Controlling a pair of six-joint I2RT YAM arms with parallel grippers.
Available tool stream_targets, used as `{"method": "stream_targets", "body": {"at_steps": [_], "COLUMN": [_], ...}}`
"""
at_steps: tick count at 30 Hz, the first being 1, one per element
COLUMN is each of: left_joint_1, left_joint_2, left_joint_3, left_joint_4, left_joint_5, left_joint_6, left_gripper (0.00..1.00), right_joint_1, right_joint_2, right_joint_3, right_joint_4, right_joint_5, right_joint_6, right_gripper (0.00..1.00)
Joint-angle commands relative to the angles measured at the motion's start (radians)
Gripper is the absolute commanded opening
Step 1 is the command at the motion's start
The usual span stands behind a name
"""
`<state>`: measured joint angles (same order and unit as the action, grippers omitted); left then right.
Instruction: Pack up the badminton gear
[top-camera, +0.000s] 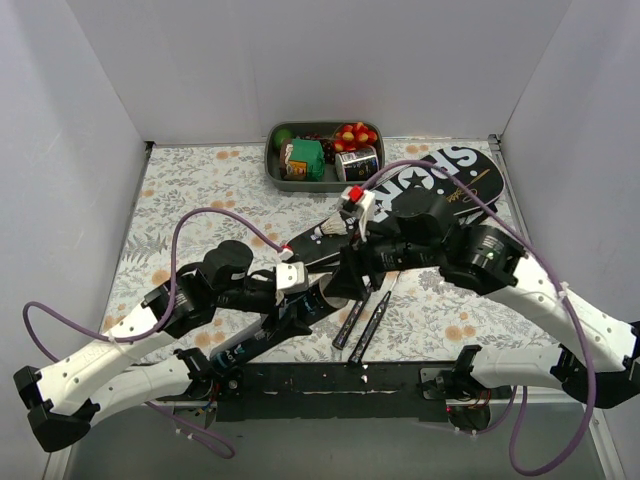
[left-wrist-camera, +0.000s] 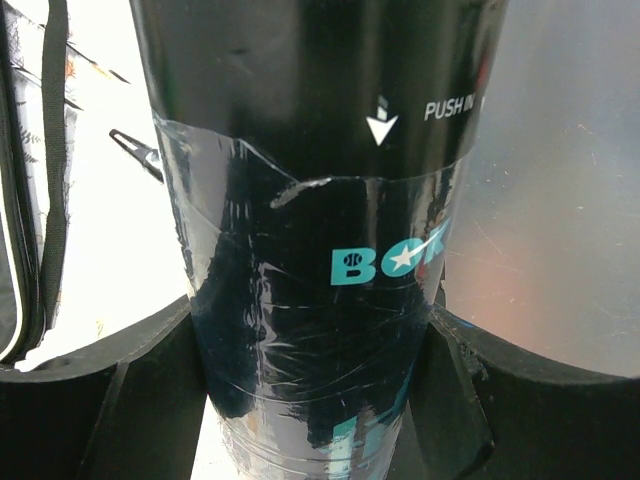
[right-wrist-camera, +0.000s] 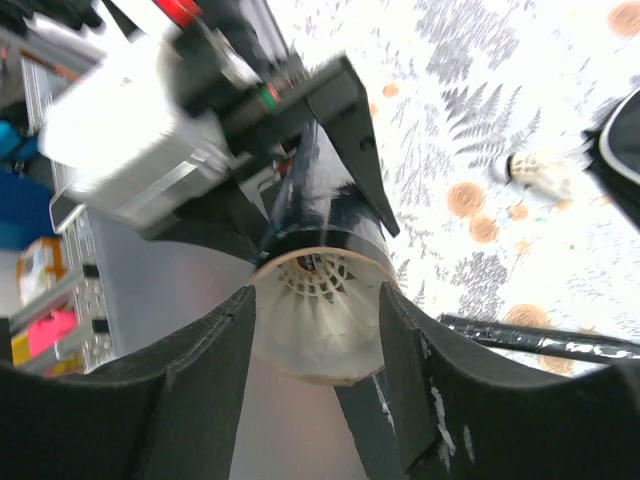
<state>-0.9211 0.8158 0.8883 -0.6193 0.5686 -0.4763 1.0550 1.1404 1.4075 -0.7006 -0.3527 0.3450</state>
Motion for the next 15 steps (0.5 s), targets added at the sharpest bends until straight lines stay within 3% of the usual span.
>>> {"method": "stream_targets", "body": {"at_steps": [1,6,10,15], "left_joint_1": [-0.004,-0.004,-0.004,-0.002], "left_joint_2": [-0.003,-0.001,0.006,0.005], "left_joint_3": [0.003,0.004,0.008,0.012], "left_joint_4": [0.026,0.024,0.024,0.018], "left_joint_5": [-0.001,0.001,0.004,-0.006], "left_joint_6": [-0.019,-0.021,-0.027,-0.024], "left_gripper": [0.22,0.22,0.22,0.22], "right_joint_1": [-0.013,-0.133,-0.388,-0.495], "right_joint_2": [-0.021,-0.022,0.042,0.189], "right_joint_3": [0.195,0.246,0.133,0.038], "right_joint_4": [-0.123,-0.180,-0.090,0.059], "right_joint_5": [0.203,0.299,0.175,0.109], "right_joint_6": [-0.021,-0.026,-0.041,-0.061], "right_gripper": [0.62,0.66,0.66,0.62]}}
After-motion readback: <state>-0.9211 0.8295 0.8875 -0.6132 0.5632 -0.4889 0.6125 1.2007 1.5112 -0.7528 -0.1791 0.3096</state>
